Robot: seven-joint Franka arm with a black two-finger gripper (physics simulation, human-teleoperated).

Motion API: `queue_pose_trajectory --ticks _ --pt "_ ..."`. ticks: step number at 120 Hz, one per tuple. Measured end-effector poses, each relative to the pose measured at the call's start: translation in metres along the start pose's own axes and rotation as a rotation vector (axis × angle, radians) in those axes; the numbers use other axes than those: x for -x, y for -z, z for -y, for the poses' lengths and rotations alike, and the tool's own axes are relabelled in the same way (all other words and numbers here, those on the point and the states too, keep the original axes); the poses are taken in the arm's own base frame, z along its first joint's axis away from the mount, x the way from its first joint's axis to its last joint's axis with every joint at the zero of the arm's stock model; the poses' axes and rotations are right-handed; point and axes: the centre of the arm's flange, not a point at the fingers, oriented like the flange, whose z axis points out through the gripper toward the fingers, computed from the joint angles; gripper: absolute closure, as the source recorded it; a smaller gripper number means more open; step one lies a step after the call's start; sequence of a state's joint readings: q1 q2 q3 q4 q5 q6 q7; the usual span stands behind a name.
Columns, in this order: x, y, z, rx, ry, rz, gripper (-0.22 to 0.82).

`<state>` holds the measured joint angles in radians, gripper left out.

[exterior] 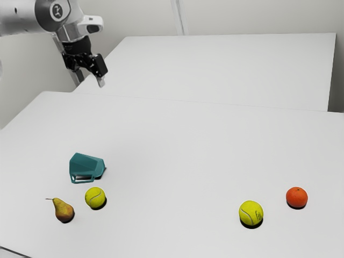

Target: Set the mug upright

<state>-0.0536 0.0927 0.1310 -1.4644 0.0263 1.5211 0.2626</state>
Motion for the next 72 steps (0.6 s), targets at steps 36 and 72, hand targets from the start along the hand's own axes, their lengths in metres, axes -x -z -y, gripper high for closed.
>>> queue_pose_trajectory --ticks 36,72 --pt "0.029 -0.047 0.036 0.206 0.090 0.033 0.00" --pt "0.073 -0.125 0.104 0.540 0.280 0.063 0.00"
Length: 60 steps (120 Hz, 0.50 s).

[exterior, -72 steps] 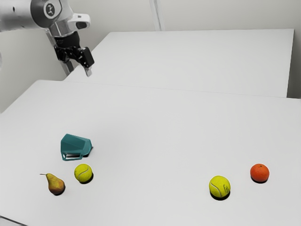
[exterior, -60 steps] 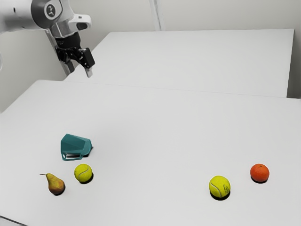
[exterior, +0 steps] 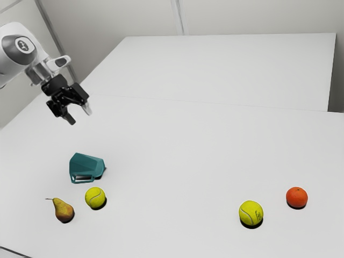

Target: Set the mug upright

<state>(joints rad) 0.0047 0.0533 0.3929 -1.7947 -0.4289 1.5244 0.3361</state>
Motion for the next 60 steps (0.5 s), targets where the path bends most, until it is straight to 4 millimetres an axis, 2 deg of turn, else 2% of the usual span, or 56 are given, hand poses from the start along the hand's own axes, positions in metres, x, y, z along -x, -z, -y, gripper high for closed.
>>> queue_pose_trajectory --ticks 15,36,43,60 --pt "-0.007 -0.024 0.045 0.084 0.043 0.021 0.00" --pt "-0.008 -0.039 0.109 0.159 0.068 0.010 0.00" --pt "-0.009 -0.050 0.132 0.190 0.074 0.011 0.00" --pt "-0.006 -0.062 0.168 0.234 0.053 -0.006 0.00"
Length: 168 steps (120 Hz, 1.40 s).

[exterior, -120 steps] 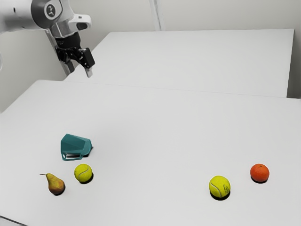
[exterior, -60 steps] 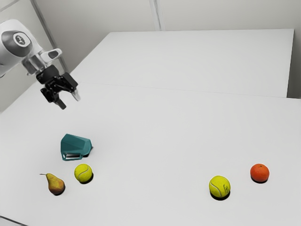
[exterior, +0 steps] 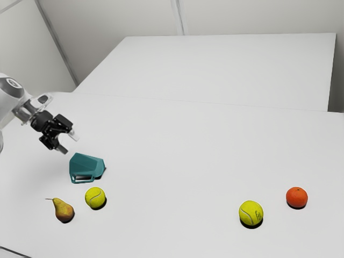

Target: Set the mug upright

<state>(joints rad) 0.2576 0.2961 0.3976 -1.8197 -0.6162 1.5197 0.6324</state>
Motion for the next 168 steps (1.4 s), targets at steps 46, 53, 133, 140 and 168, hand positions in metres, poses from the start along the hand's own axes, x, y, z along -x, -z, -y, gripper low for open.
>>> queue_pose_trajectory --ticks 46,53,133,140,168 --pt "-0.007 -0.031 0.064 0.097 -0.063 -0.007 0.00" --pt "-0.008 -0.031 0.065 0.103 -0.081 -0.017 0.00" --pt "-0.008 -0.065 0.061 0.202 -0.142 -0.080 0.24" --pt "-0.005 -0.063 0.057 0.208 -0.143 -0.088 0.32" --pt "-0.003 -0.060 0.045 0.222 -0.150 -0.087 0.56"
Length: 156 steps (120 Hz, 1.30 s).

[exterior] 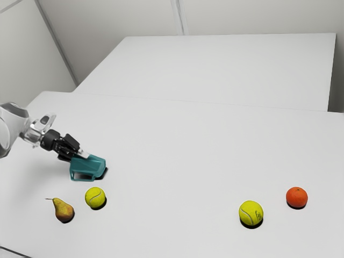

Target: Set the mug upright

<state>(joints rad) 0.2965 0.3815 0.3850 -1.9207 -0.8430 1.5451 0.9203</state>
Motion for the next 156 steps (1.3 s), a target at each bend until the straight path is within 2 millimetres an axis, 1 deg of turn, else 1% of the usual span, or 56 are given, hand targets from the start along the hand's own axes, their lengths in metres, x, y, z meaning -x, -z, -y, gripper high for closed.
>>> queue_pose_trajectory --ticks 13,27,49,60,65,71,78,81,86,95,101,117,125,130,138,146,156 --pt "-0.005 -0.007 -0.008 0.006 -0.007 0.012 0.65" --pt "-0.009 -0.012 -0.014 0.013 -0.008 0.014 0.71" --pt "-0.011 -0.013 -0.015 0.015 -0.001 0.011 0.76" --pt "-0.011 -0.010 -0.021 0.012 -0.008 0.007 0.77" --pt "-0.013 -0.006 -0.033 0.003 -0.029 0.001 0.77" --pt "-0.018 -0.001 -0.059 -0.039 -0.082 0.006 0.78" --pt "-0.024 -0.002 -0.093 -0.122 -0.156 0.033 0.78" --pt "-0.027 -0.005 -0.109 -0.165 -0.191 0.054 0.78" --pt "-0.026 -0.012 -0.132 -0.237 -0.243 0.093 0.78" --pt "-0.019 -0.028 -0.163 -0.359 -0.321 0.158 0.78" --pt "-0.016 -0.039 -0.179 -0.439 -0.365 0.198 0.78" --pt "-0.009 -0.070 -0.209 -0.670 -0.479 0.295 0.79" --pt "0.000 -0.091 -0.218 -0.755 -0.525 0.328 0.79" --pt "0.008 -0.102 -0.216 -0.791 -0.536 0.335 0.79" --pt "0.015 -0.114 -0.213 -0.856 -0.559 0.333 0.79" --pt "0.017 -0.126 -0.216 -0.911 -0.593 0.329 0.79" --pt "0.015 -0.137 -0.218 -0.962 -0.625 0.319 0.79"
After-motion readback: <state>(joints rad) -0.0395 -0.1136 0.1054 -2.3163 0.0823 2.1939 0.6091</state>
